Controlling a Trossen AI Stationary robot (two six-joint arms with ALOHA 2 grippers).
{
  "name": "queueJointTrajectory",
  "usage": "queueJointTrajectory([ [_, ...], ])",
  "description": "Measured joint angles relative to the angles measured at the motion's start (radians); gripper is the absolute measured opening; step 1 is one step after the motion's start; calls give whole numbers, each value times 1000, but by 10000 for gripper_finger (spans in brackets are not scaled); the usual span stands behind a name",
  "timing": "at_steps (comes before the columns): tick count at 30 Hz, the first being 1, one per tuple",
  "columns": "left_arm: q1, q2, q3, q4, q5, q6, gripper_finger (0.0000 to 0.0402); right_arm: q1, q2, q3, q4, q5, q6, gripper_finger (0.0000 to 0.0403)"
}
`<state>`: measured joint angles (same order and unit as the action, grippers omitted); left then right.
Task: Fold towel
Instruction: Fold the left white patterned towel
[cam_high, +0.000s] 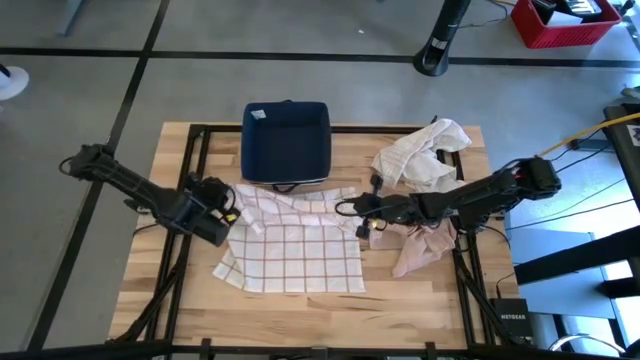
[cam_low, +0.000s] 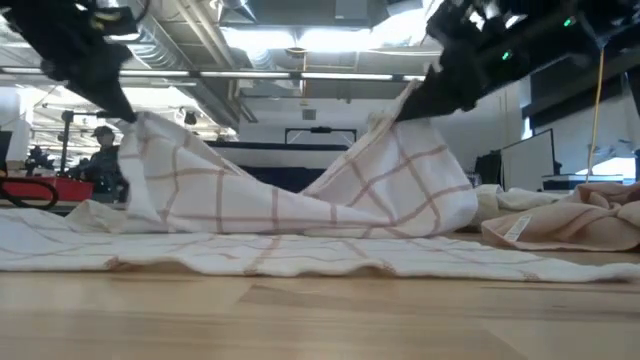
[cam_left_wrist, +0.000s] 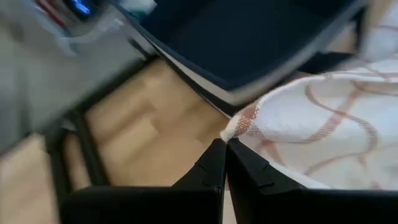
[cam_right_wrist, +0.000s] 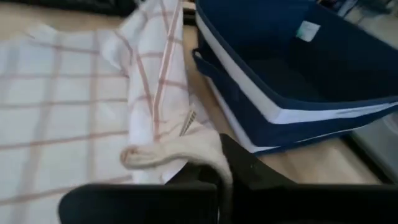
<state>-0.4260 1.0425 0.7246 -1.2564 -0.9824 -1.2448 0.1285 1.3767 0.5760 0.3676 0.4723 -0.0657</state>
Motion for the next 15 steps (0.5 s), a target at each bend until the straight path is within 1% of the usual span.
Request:
queueJointTrajectory([
  [4,93,27,0,-18,-83,60,1,-65,74,0,32,86,-54,5],
  [7,153,30,0,-10,-94,111,1,-117,103,0,22,130,-74,5],
  [10,187,29,0,19,-78,171,6,-156,116,0,24,137,-74,6],
  [12,204,26,1,27,-56,230,17,-171,115,0,25,137,-74,14],
  [15,231,26,20,29,4,284,50,-183,97,7,-27,147,-74,49],
])
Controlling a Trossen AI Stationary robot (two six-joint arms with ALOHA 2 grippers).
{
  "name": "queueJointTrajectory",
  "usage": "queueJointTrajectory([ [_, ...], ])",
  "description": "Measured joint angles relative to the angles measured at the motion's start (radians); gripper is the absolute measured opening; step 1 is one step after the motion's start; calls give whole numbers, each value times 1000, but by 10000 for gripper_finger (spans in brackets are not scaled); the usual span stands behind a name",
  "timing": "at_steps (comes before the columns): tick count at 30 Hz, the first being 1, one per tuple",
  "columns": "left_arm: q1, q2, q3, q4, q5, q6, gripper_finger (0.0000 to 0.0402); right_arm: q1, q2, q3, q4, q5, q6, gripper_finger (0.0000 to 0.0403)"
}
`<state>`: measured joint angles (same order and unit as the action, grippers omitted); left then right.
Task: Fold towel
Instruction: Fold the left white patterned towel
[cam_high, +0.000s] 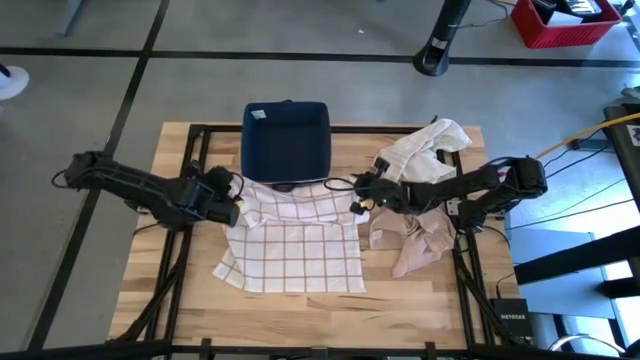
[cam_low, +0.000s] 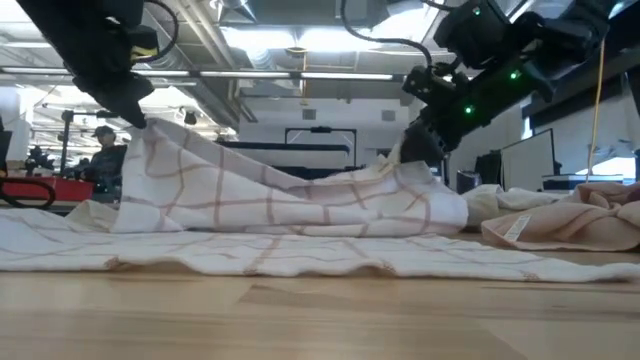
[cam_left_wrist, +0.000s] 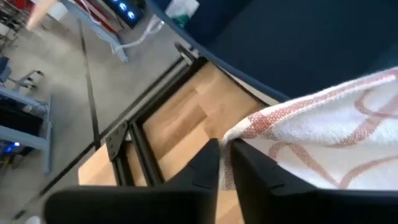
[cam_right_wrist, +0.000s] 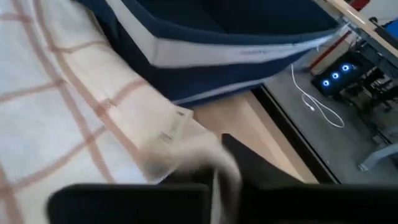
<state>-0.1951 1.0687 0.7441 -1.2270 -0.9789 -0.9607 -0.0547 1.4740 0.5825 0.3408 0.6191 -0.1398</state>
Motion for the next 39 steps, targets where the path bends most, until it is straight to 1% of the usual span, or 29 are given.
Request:
queueJointTrajectory([
  [2,16,0,34,-3,87,36,77,0,-26,39,-107,9,2,82],
  [4,25,0,85,1,217,82,103,6,-56,90,-255,21,5,117],
  [6,20,0,134,-1,357,98,123,25,-88,155,-431,-7,13,151],
  [8,-5,0,173,-2,467,88,136,49,-115,230,-598,-44,61,178],
  [10,-44,0,189,-7,555,43,141,72,-129,298,-753,-76,128,199],
  [12,-84,2,186,-20,671,-22,142,97,-136,348,-880,-121,190,214],
  [14,-143,12,168,-15,776,-91,142,124,-137,376,-937,-161,241,223],
  [17,-248,48,137,-17,853,-199,143,174,-136,377,-981,-201,276,227],
  [20,-341,103,121,-4,886,-322,143,211,-132,369,-985,-197,303,225],
  [22,-402,148,113,73,883,-370,143,236,-131,354,-959,-209,333,222],
  [26,-493,252,101,284,843,-396,143,296,-129,274,-743,-269,368,221],
  [28,-515,314,98,321,841,-417,143,323,-114,221,-604,-274,375,221],
  [32,-543,442,97,317,830,-437,143,346,-43,129,-363,-275,375,221],
  [36,-543,542,97,340,839,-440,143,343,63,102,-270,-299,412,221],
  [39,-547,584,102,353,900,-474,143,343,143,102,-268,-299,429,221],
])
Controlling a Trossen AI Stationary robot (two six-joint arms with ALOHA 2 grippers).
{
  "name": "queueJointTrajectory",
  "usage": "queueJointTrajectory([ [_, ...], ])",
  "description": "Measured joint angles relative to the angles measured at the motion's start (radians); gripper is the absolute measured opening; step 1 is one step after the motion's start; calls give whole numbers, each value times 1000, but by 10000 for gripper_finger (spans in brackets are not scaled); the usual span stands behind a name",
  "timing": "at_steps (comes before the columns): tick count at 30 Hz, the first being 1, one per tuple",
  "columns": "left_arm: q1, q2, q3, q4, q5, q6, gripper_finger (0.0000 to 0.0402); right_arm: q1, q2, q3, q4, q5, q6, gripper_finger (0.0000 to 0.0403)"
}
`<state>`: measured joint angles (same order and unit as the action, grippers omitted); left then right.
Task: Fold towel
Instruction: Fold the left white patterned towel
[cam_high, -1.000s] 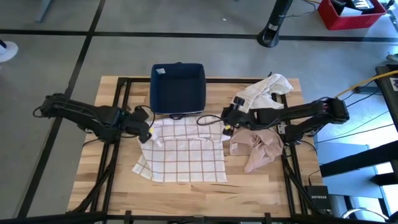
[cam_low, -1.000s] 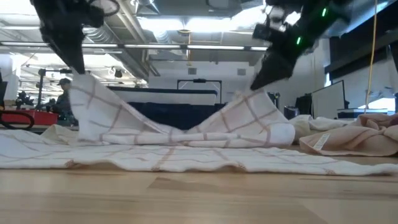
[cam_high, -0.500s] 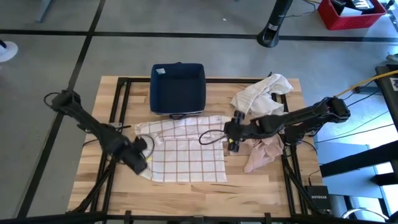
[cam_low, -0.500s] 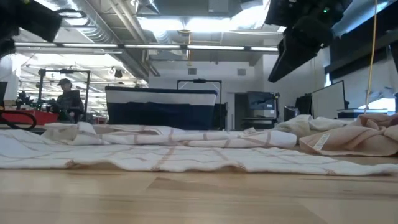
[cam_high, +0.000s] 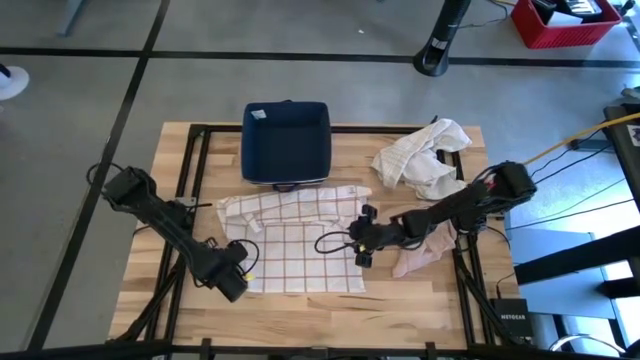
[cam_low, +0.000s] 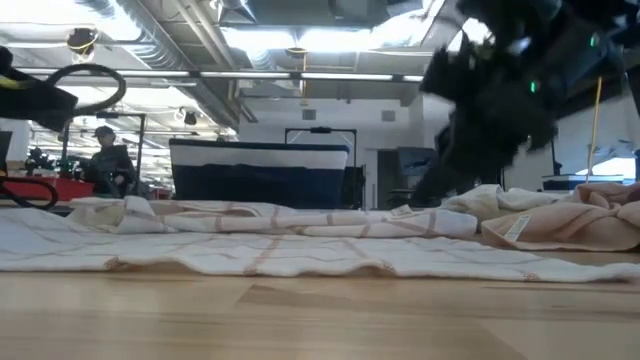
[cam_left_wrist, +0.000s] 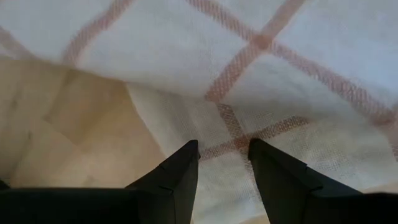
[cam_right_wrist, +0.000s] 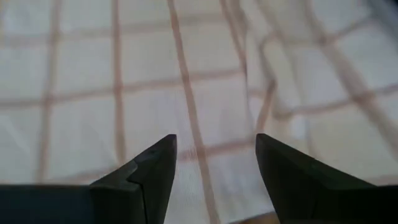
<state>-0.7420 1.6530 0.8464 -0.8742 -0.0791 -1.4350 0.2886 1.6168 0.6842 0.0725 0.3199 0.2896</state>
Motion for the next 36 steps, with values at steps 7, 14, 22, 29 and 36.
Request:
queueJointTrajectory([
  [7,-60,19,15,24,185,-205,143,0,83,6,-62,-61,126,221],
  [14,-109,26,72,32,236,-203,143,1,75,6,-144,-120,208,220],
  [22,-123,25,282,-154,74,-55,143,88,47,100,-276,-182,209,220],
  [29,-77,22,383,-289,-453,192,143,145,11,202,-290,10,142,220],
  [36,52,22,261,-350,-544,296,143,159,40,201,-241,152,121,220],
])
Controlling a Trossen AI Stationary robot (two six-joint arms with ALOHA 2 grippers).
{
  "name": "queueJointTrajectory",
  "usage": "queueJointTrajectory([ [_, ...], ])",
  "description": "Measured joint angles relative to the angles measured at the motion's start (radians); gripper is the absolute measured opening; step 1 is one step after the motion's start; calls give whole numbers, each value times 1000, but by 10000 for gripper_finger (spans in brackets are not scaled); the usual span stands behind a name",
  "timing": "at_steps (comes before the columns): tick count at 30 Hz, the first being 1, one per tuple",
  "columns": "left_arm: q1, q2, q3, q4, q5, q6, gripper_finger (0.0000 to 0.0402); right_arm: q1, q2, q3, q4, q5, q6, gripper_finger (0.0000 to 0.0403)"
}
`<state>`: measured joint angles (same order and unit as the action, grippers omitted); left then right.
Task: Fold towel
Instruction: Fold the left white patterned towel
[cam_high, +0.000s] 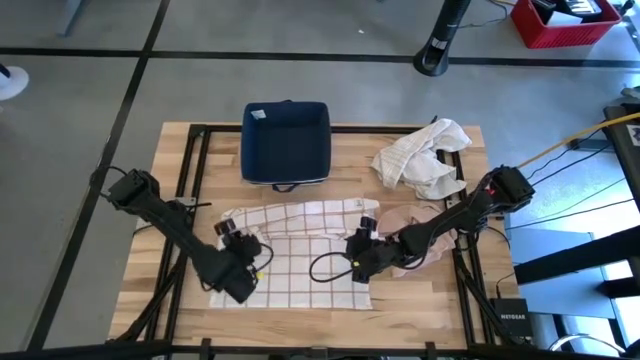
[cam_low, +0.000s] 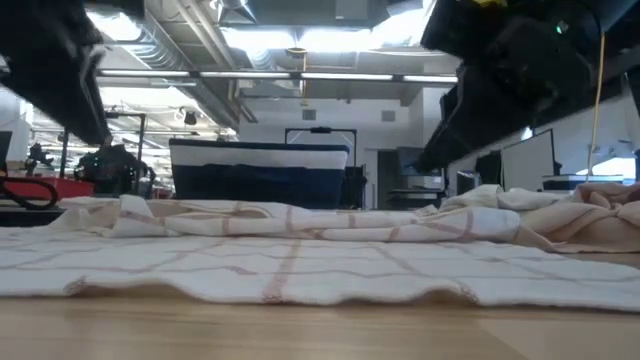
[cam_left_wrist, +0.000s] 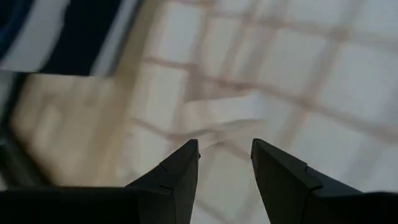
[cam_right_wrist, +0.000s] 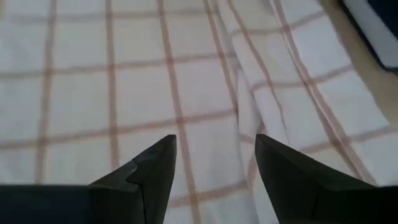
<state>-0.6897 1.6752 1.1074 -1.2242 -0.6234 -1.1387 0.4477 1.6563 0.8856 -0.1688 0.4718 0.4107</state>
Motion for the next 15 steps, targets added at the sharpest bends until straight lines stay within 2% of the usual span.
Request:
queueJointTrajectory([
  [6,56,0,-157,31,77,117,143,-2,35,1,-1,6,2,220],
  [15,63,0,-276,109,12,123,143,-2,37,1,0,7,9,220],
])
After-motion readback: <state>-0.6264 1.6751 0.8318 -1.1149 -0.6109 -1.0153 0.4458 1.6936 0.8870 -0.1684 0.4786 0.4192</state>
